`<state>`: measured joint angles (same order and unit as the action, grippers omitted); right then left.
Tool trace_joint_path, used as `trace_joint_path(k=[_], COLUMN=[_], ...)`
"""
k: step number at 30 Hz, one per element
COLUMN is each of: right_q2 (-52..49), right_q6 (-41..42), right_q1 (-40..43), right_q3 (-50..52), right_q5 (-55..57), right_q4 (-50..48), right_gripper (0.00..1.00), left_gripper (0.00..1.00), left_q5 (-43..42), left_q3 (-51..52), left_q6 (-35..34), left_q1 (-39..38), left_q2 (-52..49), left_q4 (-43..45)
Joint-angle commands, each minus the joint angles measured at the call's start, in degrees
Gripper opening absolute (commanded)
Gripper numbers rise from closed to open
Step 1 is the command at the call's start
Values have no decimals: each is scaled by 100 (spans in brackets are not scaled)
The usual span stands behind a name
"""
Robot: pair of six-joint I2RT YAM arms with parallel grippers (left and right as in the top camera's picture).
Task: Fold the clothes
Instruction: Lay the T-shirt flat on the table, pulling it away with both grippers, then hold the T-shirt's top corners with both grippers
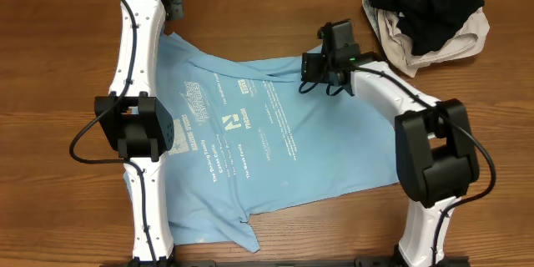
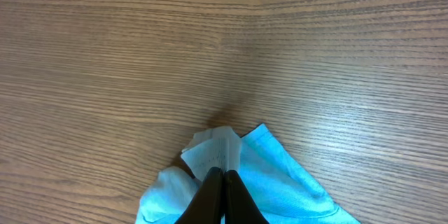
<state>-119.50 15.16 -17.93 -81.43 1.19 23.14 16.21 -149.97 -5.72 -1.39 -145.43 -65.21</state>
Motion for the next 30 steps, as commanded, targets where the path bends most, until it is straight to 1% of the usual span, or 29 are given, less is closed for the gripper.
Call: trace_joint_path(k=[1, 5, 7, 10, 11, 17, 19, 23, 27, 28, 30], right_q2=[-103, -107, -107, -107, -107, -107, -107, -120, -260, -273, -278], right_q6=[297, 337, 334, 334, 334, 334, 334, 337, 332, 332, 332], right_q1=[-42, -48, -46, -37, -37, -37, -37, -37, -37, -39, -39], right_q3=[-50, -28, -28, -26, -26, -26, -26, -26, -26, -26, -26], right_q5=[977, 1344, 1381, 1379, 1379, 1377, 1377, 1377, 1309, 1296, 1241], right_q4=[-39, -48, -48, -44, -44, -15, -4, 17, -31, -50, -79], right_gripper=[73, 73, 69, 59, 53, 28, 23, 23, 39, 42, 43], left_gripper=[4, 4, 4, 4, 4, 4, 4, 4, 4, 4, 4], left_q5=[-79, -87, -109, -131, -133, -129, -129, -131, -131, -131, -131], left_q3=[-26, -26, -28, -28, -28, -28, -28, -26, -28, -26, -26], left_q6=[-72, -74, -74, -72, -72, -72, -72, -72, -72, -72, -72], left_q1=[116, 195, 229, 264, 278, 289, 289, 289, 289, 289, 289], left_q2=[-44, -44, -44, -44, -44, -44, -44, -44, -44, -44, -44], left_q4=[-55, -101, -116, -122, -125, -162, -166, -166, -168, -168, -181])
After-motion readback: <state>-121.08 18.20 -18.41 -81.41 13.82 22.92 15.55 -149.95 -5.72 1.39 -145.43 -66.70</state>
